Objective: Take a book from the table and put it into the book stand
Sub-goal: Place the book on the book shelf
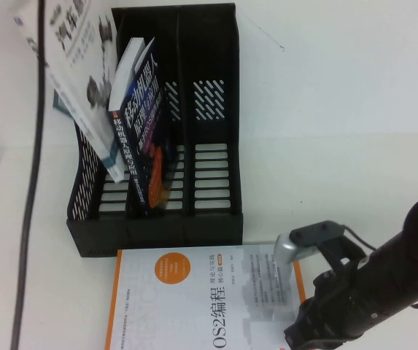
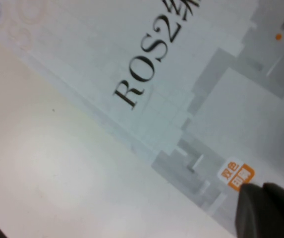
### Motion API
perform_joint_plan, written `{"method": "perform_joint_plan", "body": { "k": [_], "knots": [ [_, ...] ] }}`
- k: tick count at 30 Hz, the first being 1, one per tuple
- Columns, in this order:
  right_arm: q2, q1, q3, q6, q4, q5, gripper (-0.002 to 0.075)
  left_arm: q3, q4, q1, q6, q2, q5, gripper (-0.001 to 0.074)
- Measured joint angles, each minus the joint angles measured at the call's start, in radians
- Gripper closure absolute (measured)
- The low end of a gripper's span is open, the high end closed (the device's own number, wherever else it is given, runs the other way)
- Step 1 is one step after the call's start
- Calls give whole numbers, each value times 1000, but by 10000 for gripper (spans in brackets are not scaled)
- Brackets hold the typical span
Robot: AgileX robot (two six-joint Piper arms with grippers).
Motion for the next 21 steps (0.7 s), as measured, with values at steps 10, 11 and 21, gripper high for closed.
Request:
{"method": "perform_joint_plan", "body": {
  "k": [10,11,21],
  "knots": [
    [23,1,0,-16,0,-39,727,-184,-33,0,3,-10,125,605],
    [23,1,0,-16,0,-39,727,-196,-37,0,7,-10,135,605],
    [23,1,0,-19,0,-40,727,-213,33,0,54,-10,201,605]
  ]
}}
